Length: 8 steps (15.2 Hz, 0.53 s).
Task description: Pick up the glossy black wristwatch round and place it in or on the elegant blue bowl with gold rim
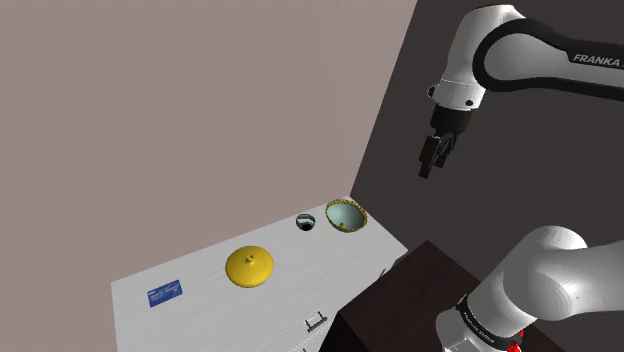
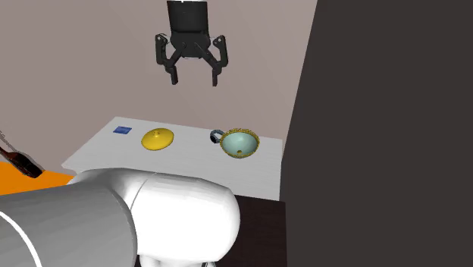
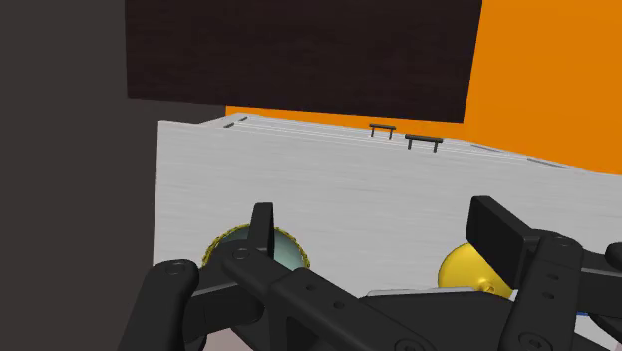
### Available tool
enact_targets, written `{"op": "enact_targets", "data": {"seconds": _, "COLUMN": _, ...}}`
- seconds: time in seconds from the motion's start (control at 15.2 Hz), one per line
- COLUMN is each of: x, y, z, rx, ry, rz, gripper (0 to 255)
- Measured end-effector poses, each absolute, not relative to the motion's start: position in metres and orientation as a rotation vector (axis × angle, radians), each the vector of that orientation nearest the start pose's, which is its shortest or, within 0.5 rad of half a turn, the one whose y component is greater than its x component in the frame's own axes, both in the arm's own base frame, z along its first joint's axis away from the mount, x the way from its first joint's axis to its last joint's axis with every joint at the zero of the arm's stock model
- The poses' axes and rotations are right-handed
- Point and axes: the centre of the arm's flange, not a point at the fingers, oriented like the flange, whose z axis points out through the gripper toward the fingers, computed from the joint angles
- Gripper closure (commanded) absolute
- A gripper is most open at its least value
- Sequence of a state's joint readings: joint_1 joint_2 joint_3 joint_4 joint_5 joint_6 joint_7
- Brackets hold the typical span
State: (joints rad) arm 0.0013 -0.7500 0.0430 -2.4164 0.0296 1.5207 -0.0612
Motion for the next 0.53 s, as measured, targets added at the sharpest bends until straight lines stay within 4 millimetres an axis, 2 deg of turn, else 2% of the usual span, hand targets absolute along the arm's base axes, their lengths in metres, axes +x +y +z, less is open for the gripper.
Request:
{"op": "enact_targets", "data": {"seconds": 0.07, "x": 0.306, "y": 0.02, "z": 0.547, "rx": -3.128, "ry": -0.143, "rz": 0.229, "gripper": 0}}
{"op": "enact_targets", "data": {"seconds": 0.2, "x": 0.315, "y": 0.022, "z": 0.534, "rx": -3.128, "ry": -0.135, "rz": 0.226, "gripper": 0}}
{"op": "enact_targets", "data": {"seconds": 0.53, "x": 0.347, "y": 0.024, "z": 0.483, "rx": -3.131, "ry": -0.104, "rz": 0.207, "gripper": 0}}
